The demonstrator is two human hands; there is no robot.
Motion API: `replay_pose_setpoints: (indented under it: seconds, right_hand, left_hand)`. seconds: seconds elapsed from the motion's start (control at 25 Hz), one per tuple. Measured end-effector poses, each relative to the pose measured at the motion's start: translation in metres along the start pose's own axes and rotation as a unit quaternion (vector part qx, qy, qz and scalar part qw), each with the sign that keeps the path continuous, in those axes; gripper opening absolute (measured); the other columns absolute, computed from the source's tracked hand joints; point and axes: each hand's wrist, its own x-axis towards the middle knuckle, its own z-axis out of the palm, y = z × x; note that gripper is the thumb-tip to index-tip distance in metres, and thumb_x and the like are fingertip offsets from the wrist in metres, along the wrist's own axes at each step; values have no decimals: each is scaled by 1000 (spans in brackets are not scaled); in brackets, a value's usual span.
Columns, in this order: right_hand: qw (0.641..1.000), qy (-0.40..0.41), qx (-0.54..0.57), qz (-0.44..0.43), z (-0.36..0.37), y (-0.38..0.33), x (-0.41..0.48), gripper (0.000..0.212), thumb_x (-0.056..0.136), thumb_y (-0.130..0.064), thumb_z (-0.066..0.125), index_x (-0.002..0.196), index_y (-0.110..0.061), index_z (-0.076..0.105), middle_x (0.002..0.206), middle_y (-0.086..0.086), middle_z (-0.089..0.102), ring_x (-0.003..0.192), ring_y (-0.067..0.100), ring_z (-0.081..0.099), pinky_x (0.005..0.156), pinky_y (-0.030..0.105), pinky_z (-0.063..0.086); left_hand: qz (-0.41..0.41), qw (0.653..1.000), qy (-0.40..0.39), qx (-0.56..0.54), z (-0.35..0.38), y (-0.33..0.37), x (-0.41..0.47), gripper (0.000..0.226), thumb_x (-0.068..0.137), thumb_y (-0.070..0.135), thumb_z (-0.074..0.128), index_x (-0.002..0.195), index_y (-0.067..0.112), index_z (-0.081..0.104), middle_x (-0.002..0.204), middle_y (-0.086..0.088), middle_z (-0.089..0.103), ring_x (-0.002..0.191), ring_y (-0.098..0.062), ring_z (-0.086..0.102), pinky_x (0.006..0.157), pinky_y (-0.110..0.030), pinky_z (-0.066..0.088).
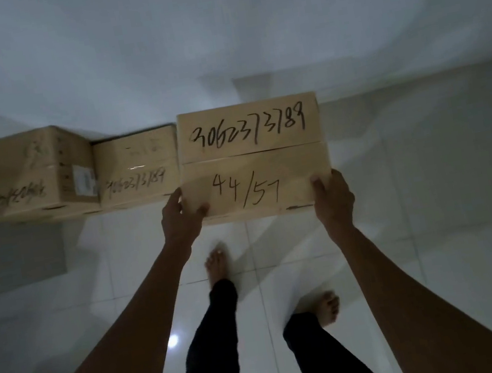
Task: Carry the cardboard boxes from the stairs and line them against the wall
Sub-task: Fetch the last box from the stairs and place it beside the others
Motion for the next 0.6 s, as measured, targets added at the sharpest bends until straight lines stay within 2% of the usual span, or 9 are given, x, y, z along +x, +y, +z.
replay_pose_setpoints:
  seconds: [0.24,0.4,0.52,0.6]
  right_hand:
    - [999,-29,6,-39,200,-79,-19,46,103,-32,53,137,-2,53,128,20,66,112,42,65,90,41,52]
    - [998,-57,1,-28,323,-116,-16,44,103,-32,52,136,-3,54,129,20,65,114,43,63,93,42,50]
    - [998,-54,-11,-29,384,-125,-9,45,104,-32,51,137,-2,52,127,19,66,111,39,65,80,28,48]
    - [998,-41,-19,-53,404,-125,-5,46,104,-31,50,140,-3,49,128,18,65,103,31,66,69,15,45]
  left_hand:
    - [-14,998,50,-34,-145,-85,130,69,82,13,77,144,17,48,137,-12,58,122,-26,56,98,-47,54]
    - [-14,999,50,2,-214,-138,225,73,82,15,77,147,15,44,142,-13,55,129,-34,54,100,-56,52]
    - [20,998,46,50,-231,-171,273,76,79,13,80,145,7,42,141,-17,55,129,-37,55,100,-58,51]
    - [54,993,67,77,-231,-182,286,78,77,14,82,144,6,43,140,-18,55,128,-37,55,99,-58,52]
